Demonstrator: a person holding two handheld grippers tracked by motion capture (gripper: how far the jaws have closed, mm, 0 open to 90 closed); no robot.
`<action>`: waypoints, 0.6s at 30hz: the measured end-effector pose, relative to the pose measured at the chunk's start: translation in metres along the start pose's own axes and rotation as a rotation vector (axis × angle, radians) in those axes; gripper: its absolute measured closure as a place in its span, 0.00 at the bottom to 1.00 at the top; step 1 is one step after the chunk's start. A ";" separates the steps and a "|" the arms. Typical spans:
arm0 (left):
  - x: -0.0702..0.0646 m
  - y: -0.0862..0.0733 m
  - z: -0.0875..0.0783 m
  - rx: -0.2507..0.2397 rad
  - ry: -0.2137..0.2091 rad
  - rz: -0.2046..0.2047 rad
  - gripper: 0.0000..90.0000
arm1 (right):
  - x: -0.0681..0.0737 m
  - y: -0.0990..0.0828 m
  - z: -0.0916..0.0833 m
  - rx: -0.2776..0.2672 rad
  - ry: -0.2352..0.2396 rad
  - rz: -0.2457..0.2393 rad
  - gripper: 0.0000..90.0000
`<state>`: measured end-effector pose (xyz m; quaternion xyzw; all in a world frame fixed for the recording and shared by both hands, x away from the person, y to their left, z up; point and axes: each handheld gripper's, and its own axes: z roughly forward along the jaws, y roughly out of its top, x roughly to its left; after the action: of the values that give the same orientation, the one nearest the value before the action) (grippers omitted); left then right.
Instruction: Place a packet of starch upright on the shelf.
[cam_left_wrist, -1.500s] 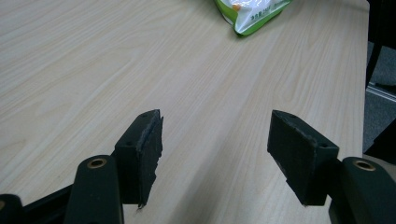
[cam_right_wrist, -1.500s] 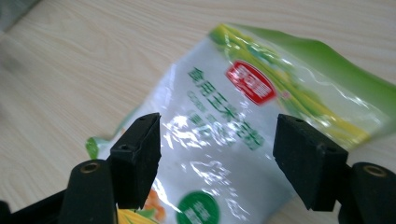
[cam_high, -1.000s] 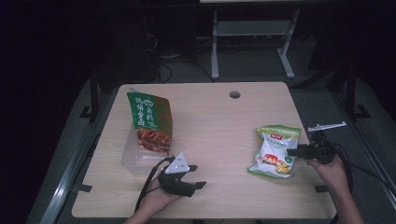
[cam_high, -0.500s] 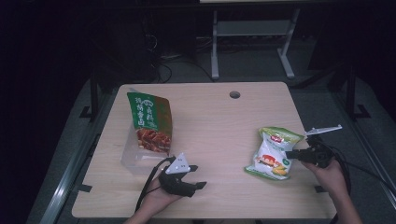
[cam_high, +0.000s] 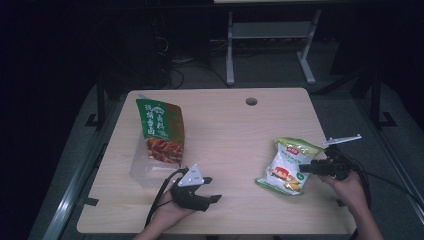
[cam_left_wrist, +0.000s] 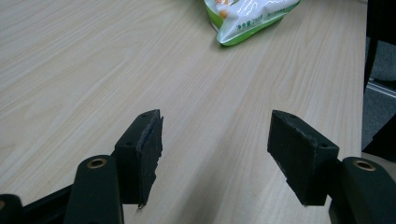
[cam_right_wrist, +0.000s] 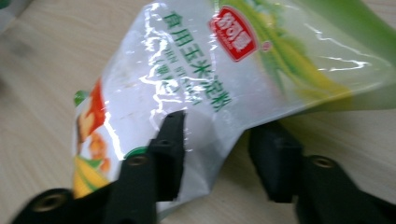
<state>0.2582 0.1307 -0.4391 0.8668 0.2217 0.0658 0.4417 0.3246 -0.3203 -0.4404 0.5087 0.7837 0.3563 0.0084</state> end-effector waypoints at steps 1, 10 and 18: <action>0.000 0.000 0.000 0.000 -0.003 -0.001 0.39 | -0.003 0.000 0.002 -0.001 0.008 0.020 0.54; -0.004 0.010 0.014 0.014 -0.039 -0.003 0.39 | -0.021 -0.008 0.014 -0.074 0.195 0.138 0.77; -0.006 0.029 0.031 0.022 -0.065 0.003 0.37 | -0.005 -0.004 0.008 -0.066 0.117 0.027 0.95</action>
<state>0.2717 0.0900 -0.4337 0.8737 0.2066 0.0359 0.4389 0.3269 -0.3214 -0.4504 0.4971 0.7636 0.4112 -0.0256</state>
